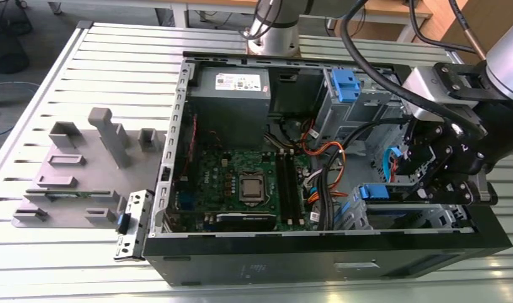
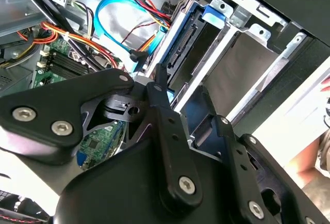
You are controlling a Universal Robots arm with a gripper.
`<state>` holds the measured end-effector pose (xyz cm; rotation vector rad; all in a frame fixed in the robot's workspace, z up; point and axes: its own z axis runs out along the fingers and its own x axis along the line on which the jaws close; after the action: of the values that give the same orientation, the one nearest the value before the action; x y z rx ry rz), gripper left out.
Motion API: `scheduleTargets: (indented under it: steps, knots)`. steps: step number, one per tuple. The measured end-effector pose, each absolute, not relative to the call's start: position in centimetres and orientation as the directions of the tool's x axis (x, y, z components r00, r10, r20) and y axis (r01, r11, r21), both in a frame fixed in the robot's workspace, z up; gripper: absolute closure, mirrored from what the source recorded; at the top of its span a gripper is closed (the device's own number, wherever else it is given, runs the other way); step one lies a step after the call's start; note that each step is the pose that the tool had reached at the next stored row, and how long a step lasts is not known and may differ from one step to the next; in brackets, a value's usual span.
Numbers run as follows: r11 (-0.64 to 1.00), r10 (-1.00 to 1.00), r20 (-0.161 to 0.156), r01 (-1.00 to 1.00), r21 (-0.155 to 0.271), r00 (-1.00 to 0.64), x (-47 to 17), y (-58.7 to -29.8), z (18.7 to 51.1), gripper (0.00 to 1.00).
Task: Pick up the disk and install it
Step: 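Insert the disk into the insertion slot, then insert the first disk wire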
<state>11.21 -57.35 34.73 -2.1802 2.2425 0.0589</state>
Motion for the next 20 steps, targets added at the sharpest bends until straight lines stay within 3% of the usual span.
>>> scheduleTargets:
  steps: [20]
  knots:
    - [0.028, -0.999, -0.036, -0.999, 0.018, -0.028, 11.2, -57.4, 35.9, 0.58]
